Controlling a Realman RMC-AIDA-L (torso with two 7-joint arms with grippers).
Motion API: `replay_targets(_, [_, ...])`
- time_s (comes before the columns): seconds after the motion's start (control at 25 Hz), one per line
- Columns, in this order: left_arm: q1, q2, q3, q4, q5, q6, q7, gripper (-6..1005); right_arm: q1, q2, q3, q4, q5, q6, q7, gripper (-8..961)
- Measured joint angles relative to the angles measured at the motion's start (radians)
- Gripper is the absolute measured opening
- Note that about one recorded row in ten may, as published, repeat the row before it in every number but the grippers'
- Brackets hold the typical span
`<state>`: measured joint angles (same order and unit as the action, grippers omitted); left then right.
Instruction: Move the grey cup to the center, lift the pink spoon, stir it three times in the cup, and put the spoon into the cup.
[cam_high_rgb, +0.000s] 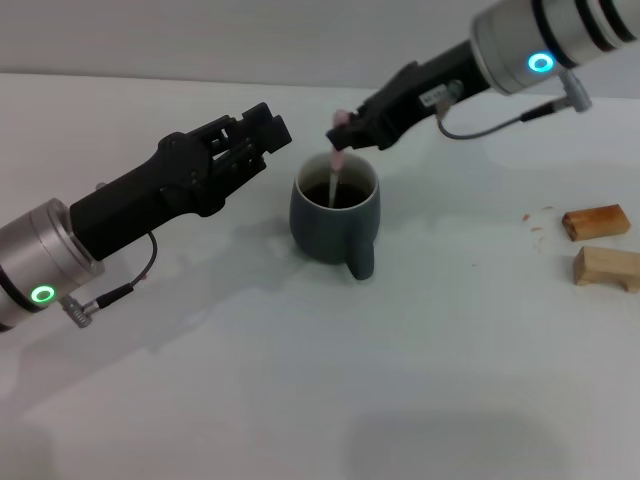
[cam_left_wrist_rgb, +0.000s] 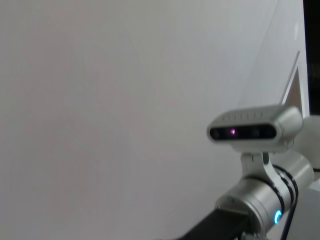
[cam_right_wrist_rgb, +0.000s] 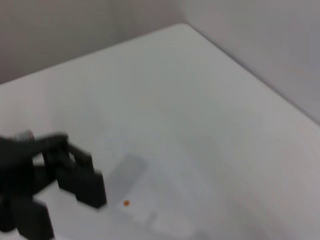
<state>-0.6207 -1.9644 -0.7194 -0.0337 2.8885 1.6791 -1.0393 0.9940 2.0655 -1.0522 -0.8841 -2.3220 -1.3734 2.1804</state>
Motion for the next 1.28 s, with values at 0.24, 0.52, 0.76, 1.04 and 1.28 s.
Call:
replay_targets(0.24, [-0.008, -0.001, 0.0, 0.0, 0.0, 0.001, -0.009, 346, -0.094, 0.0, 0.016, -0.07, 0.001, 0.012, 0.009, 90])
replay_targets(0.52, [-0.01, -0.003, 0.0, -0.002, 0.0, 0.002, -0.013, 346, -0.113, -0.006, 0.062, -0.093, 0.004, 0.038, 0.007, 91])
replay_targets(0.76, [-0.005, -0.004, -0.004, -0.003, 0.0, 0.016, -0.017, 346, -0.118, -0.006, 0.065, -0.087, 0.003, 0.055, 0.005, 126])
replay_targets(1.04, [-0.003, -0.004, -0.005, -0.003, -0.002, 0.026, -0.029, 346, -0.151, -0.001, 0.066, -0.114, 0.006, 0.056, 0.002, 295])
replay_targets(1.28, [0.003, -0.001, -0.014, -0.003, -0.006, 0.064, -0.035, 346, -0.246, 0.005, 0.066, -0.213, 0.044, 0.075, -0.008, 393])
